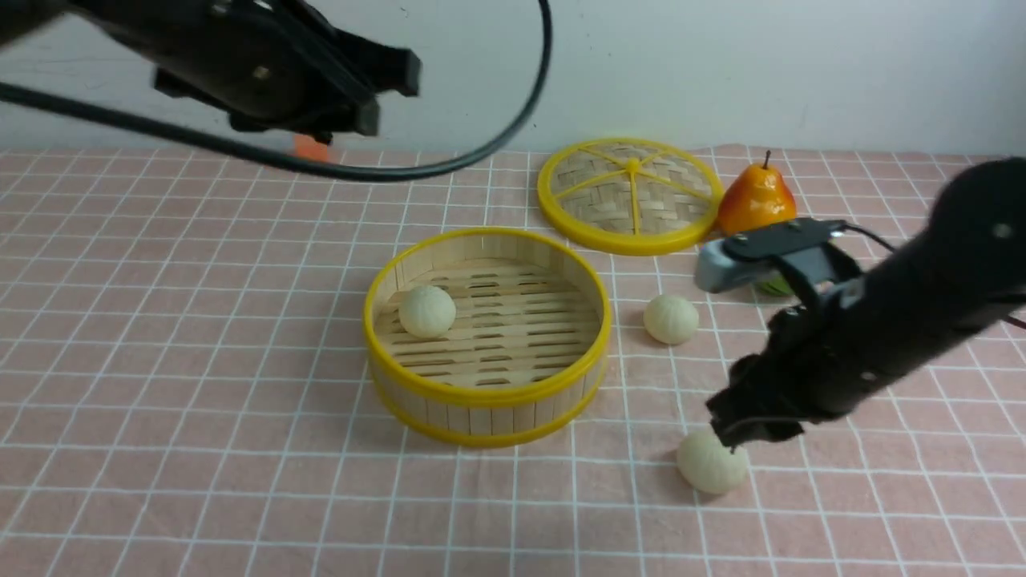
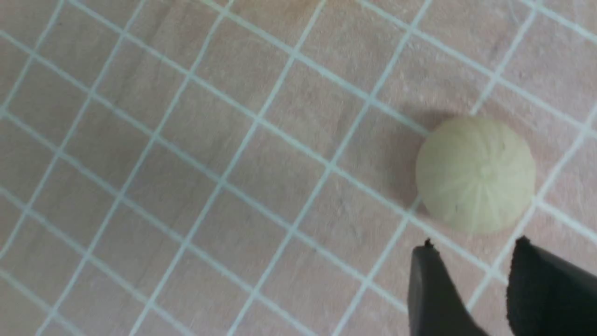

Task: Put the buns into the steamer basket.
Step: Use the right arm to grab a steamed stuffed bun, then use the right arm to put the steamed stuffed bun into the steamer

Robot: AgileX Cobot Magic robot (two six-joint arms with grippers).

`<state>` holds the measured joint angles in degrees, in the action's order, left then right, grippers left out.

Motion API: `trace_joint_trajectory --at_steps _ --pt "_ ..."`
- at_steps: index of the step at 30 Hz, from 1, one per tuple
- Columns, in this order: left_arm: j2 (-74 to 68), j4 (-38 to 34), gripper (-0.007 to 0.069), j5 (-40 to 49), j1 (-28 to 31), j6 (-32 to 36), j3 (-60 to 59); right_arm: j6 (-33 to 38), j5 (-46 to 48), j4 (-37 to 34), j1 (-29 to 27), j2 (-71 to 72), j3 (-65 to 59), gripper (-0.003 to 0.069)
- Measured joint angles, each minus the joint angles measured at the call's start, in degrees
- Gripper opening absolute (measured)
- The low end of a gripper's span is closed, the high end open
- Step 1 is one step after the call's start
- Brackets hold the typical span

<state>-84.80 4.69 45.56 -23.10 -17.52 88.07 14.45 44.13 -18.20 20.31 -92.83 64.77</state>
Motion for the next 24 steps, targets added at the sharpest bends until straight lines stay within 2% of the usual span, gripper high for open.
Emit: trace_joint_trajectory --at_steps 1,5,8,13,14,16,20,24 --pt "5.4 -0.1 0.0132 -0.5 0.0 0.0 -4.1 -1.7 0.0 2.7 1.0 -4.2 3.7 0.0293" --pt "17.7 0.1 -0.0013 -3.0 0.0 -0.4 -16.5 -5.4 0.0 8.2 1.2 -12.2 8.8 0.0295" --pt "24.8 0.7 -0.0014 -3.7 0.0 -1.3 -24.8 -7.6 0.0 11.4 1.2 -15.9 10.5 0.0252" --pt "42.0 4.6 -0.0014 0.1 0.0 -4.3 -38.0 -8.6 4.8 14.0 1.2 -18.3 12.8 0.0070" --pt "42.0 4.9 -0.0014 0.4 0.0 -4.3 -38.0 -8.6 5.1 14.0 1.2 -18.3 13.0 0.0070" --pt "50.6 7.7 -0.0014 2.7 0.0 -6.1 -43.3 -6.8 10.2 14.1 1.3 -17.9 16.3 0.0008" --pt "64.3 13.1 -0.0014 3.2 0.0 -9.2 -51.3 -6.0 15.7 14.8 3.3 -16.4 25.9 -0.0001" --pt "72.6 16.6 -0.0014 1.9 0.0 -12.7 -56.7 -5.7 15.3 14.8 6.9 -16.5 34.7 -0.0001"
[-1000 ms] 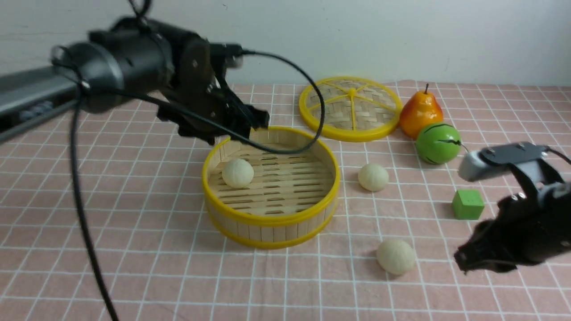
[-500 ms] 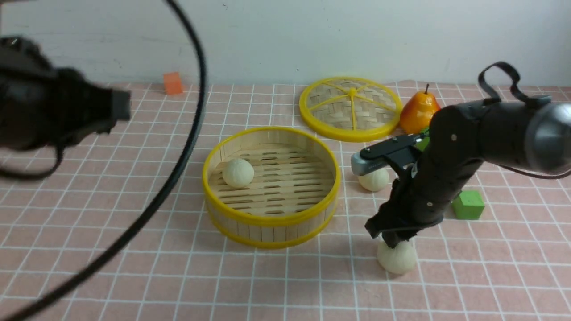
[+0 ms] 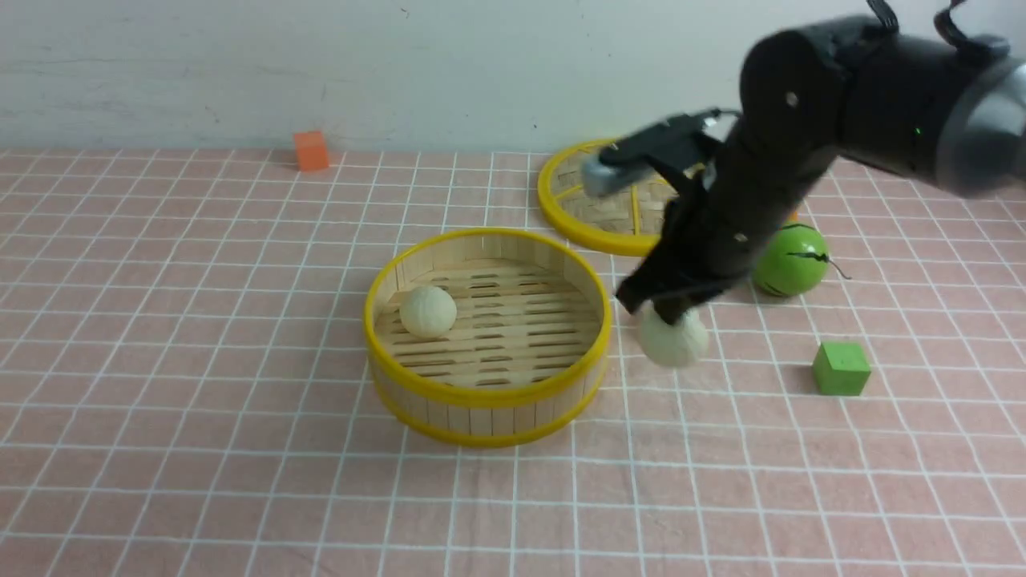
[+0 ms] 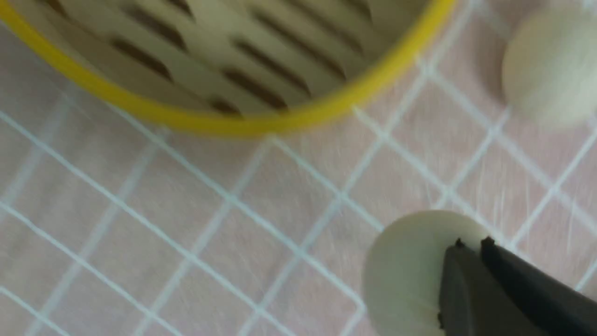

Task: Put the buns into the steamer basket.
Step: Use the right arm to put the steamed stuffed bun into the steamer

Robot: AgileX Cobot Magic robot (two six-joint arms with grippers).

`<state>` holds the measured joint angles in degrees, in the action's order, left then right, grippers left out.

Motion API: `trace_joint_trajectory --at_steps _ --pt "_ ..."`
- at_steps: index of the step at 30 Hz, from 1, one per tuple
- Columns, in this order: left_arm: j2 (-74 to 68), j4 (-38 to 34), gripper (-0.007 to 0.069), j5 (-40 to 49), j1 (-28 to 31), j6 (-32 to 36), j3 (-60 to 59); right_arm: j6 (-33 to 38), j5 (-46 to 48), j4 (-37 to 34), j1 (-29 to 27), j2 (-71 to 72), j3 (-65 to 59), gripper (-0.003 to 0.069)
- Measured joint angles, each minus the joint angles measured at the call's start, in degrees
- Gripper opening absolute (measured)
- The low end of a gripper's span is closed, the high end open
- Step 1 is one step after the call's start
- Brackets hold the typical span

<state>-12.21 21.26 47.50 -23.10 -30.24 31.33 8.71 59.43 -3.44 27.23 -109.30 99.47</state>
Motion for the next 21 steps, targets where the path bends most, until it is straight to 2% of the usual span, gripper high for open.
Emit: trace_joint_trajectory --at_steps 3,6,13,16,21 --pt "3.0 1.1 -0.0014 -2.5 0.0 -4.3 -4.8 0.9 -3.5 -0.2 4.8 -3.4 7.1 -0.0001" --pt "0.9 1.1 -0.0014 -5.6 0.0 -6.1 -7.5 1.4 -4.3 -0.4 7.2 -8.6 11.5 -0.0001" --pt "-5.5 1.5 -0.0014 -11.5 0.0 -6.9 -9.1 0.2 -4.9 -1.1 8.3 -20.4 16.3 0.0015" --pt "-7.0 1.9 -0.0014 -12.2 0.0 -6.9 -9.1 -2.3 -5.3 -1.5 8.3 -22.0 17.3 0.0072" --pt "-7.3 2.2 -0.0014 -12.6 0.0 -6.9 -9.1 -3.7 -1.5 -1.6 8.3 -21.1 19.2 0.0293"
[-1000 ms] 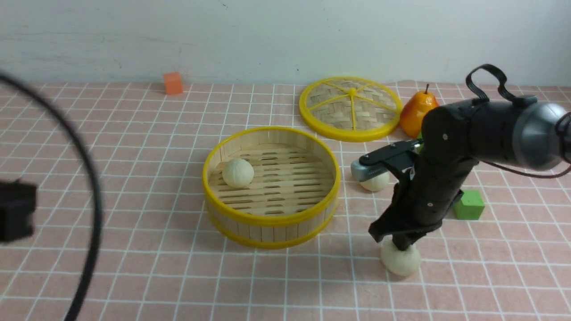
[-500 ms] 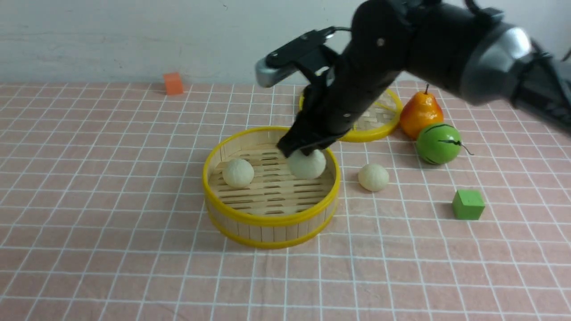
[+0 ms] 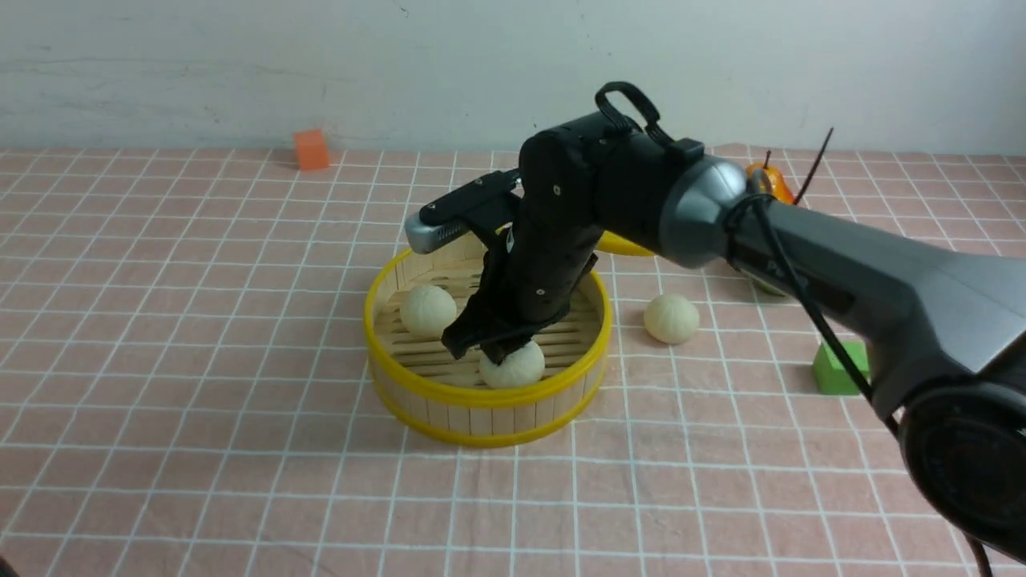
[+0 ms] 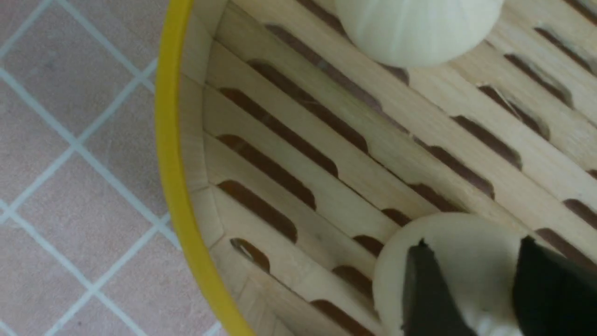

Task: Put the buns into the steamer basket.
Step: Use the right arm to put the steamed stuffed bun into the steamer, then use the right arm to grab a steamed stuffed bun

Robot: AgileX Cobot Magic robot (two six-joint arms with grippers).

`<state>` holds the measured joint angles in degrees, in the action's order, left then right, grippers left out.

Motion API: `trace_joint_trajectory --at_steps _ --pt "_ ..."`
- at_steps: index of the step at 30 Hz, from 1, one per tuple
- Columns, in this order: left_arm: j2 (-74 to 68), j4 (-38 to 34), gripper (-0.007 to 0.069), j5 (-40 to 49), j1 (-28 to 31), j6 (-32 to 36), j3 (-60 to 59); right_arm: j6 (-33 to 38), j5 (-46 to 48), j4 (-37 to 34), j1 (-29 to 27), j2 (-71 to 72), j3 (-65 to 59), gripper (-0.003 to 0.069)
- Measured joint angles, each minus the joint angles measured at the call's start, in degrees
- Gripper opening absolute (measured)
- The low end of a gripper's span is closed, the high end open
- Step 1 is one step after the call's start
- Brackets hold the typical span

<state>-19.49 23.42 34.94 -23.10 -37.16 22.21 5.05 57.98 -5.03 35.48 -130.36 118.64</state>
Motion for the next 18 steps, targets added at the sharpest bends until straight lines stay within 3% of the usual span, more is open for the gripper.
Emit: trace_joint_trajectory --at_steps 1,3,7,12,14,18 --pt "0.0 0.0 -0.0014 -0.1 0.0 0.0 0.0 0.0 1.6 0.1 0.0 0.6 0.9 0.0356" --pt "0.0 0.0 -0.0014 0.0 0.0 0.0 0.0 0.1 3.5 0.1 -0.2 1.5 2.3 0.0414" --pt "0.0 0.0 -0.0014 -0.1 0.0 0.0 0.0 0.7 6.1 2.1 -1.8 4.0 5.1 0.0461" --pt "0.0 0.4 -0.0014 -0.5 0.0 0.0 0.0 -2.4 7.0 4.6 -9.6 4.5 5.9 0.0434" --pt "0.0 0.7 -0.0014 -1.9 0.0 0.0 -0.2 -4.2 7.8 5.0 -14.7 1.7 5.9 0.0393" --pt "0.0 1.0 -0.0014 -4.4 0.0 0.0 -1.7 -4.4 8.7 4.2 -17.7 -3.4 5.9 0.0317"
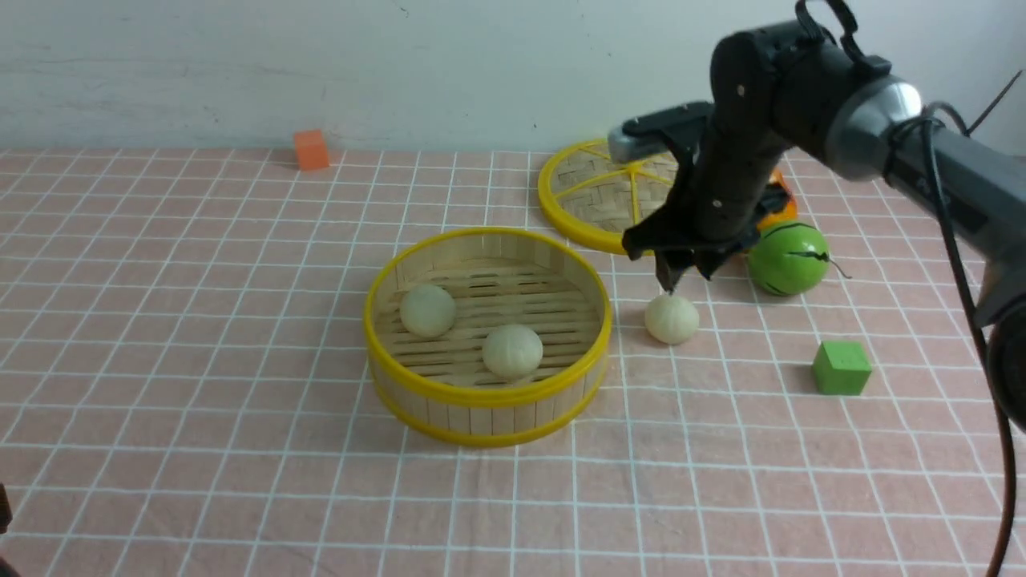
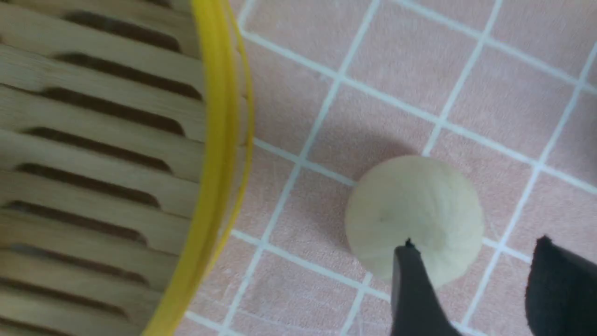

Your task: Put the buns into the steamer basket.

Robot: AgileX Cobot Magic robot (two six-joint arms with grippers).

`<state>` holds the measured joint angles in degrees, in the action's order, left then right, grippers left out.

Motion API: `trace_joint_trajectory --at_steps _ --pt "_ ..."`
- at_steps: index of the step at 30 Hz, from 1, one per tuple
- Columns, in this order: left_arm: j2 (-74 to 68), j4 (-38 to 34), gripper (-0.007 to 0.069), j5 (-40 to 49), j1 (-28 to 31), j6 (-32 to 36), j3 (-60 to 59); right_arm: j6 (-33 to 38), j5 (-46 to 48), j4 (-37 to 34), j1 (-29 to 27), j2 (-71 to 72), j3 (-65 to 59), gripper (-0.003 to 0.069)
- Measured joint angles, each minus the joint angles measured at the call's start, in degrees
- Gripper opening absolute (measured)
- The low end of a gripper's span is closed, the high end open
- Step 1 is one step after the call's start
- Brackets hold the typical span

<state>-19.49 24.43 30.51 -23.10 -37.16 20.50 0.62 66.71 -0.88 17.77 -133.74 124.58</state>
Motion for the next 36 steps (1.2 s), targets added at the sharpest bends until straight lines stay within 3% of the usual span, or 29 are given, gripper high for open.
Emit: trace_joint_trajectory --at_steps 4,13,16,21,25,30,36 --pt "0.0 0.3 -0.0014 -0.6 0.0 0.0 -0.4 0.0 -1.6 0.4 0.1 -2.2 0.0 0.0251" --pt "0.0 1.5 -0.0014 -0.7 0.0 0.0 -0.5 3.3 -1.8 -0.4 0.5 -2.3 1.1 0.0004" --pt "0.0 1.5 -0.0014 -0.8 0.0 0.0 -0.5 5.0 -1.1 -0.3 1.5 -0.9 2.7 0.0001" --pt "0.0 1.6 -0.0014 -1.0 0.0 0.0 -0.5 14.6 -4.8 -1.3 7.3 2.8 7.7 0.0001" --pt "0.0 1.6 -0.0014 -1.3 0.0 0.0 -0.5 18.4 -8.8 -6.6 10.3 0.9 8.1 0.0002" --pt "0.0 1.8 -0.0014 -1.3 0.0 0.0 -0.5 18.7 -10.5 -9.3 10.4 -4.6 7.9 0.0070" --pt "0.0 1.8 -0.0014 -1.4 0.0 0.0 -0.5 16.1 -11.5 -9.6 9.9 -3.7 6.1 0.0370"
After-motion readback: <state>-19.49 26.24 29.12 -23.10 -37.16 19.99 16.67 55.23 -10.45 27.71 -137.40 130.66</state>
